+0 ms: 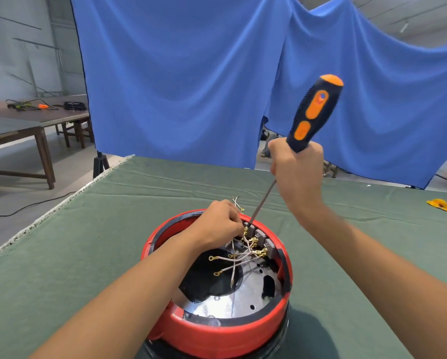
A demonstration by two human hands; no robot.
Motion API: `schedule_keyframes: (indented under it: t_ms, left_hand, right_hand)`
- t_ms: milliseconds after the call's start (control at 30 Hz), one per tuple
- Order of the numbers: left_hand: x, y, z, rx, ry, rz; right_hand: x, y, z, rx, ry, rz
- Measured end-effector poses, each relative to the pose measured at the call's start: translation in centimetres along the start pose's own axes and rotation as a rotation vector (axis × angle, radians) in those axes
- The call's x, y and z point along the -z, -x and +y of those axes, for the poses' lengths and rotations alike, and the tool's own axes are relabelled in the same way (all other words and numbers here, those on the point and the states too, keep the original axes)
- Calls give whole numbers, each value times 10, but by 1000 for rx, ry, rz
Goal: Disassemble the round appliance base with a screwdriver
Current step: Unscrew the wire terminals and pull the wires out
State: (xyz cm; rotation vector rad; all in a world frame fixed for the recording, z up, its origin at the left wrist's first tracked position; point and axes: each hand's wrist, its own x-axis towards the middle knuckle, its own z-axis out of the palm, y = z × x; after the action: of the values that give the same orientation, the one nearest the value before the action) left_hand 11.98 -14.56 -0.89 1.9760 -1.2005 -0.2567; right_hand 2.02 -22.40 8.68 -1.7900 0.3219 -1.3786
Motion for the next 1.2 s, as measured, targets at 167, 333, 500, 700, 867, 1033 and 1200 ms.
schedule_keyframes:
  t_ms: [167,333,500,700,867,1033,1200]
  left_hand:
    - [-1,-1,-1,-1,-6,-9]
    - [-1,-2,-2,1,16,-16]
    - [0,-3,-2,-4,-7,-21]
    - [1,-1,-1,-6,-10,-17]
    - [2,0,2,3,-1,-23]
    - [3,1,3,6,1,-26]
    - [3,2,3,3,-4,-14]
  right_hand:
    - [-14,12,-9,121,65,-142]
    - [-17,-23,1,-94,84,-72]
    - [-16,-56,26,-370,95,-36]
    - [-15,-69,46,-589,26,67]
    - [-3,-64,50,-658,-53,97]
    - [6,-45,33,-448,-100,132]
    - [0,-11,9,-110,-7,114]
